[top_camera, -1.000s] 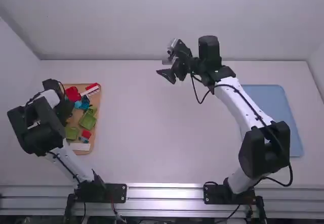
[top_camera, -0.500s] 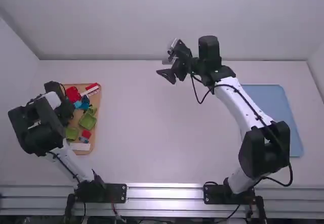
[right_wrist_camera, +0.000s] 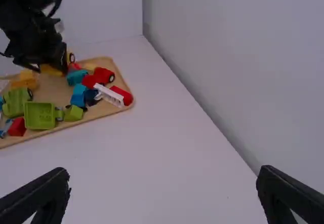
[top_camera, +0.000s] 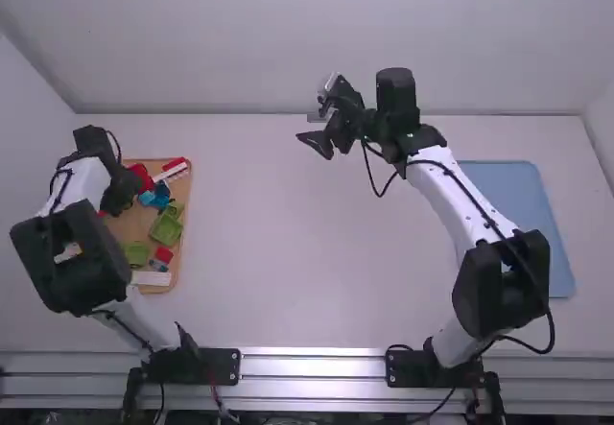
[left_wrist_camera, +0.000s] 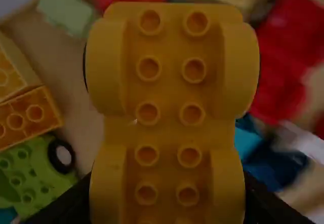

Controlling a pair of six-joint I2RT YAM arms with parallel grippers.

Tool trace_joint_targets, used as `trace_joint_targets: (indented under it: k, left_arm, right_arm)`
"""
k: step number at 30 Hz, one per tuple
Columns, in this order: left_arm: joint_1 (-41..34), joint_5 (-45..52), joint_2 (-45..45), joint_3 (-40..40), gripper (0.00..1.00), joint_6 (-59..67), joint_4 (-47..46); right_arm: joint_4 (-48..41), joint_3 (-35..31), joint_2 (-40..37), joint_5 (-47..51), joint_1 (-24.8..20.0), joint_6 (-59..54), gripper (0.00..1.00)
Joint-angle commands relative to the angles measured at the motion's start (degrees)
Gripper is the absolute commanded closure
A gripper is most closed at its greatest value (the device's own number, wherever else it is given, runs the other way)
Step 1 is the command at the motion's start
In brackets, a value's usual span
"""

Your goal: Assemble lego blocks to make yellow taxi

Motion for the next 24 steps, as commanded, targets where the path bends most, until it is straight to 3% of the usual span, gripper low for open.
trace_joint_targets:
  k: [1,3,6,10,17,24]
  left_arm:
    - [-4.39,2.08,-6.16,-3.39,0.65,7.72,-0.02]
    - [-6.93,4.63,-9.38,-6.14,0.64,13.22,1.51]
    - [-14.78,17.29,-17.66,-14.21,0.58,34.88,6.80]
    - [-24.30,21.18,-22.25,-18.86,0.57,45.51,6.67]
    - [-40.48,20.83,-20.85,-19.76,0.61,54.58,6.23]
    - [-51.67,20.68,-12.28,-17.20,0.56,68.28,6.71]
  right_arm:
    - [-0.11,1.86,0.46,-0.74,-0.79,0.13,0.01]
    - [-0.09,1.86,0.46,-0.72,-1.03,0.28,0.01]
    - [-0.13,1.86,0.46,-0.74,-2.03,0.28,0.01]
    - [-0.11,1.86,0.44,-0.79,-2.86,0.28,0.01]
    - [1.11,1.88,0.44,-0.79,-3.82,3.85,0.01]
    - [2.56,1.86,0.44,-0.74,-3.91,6.27,0.01]
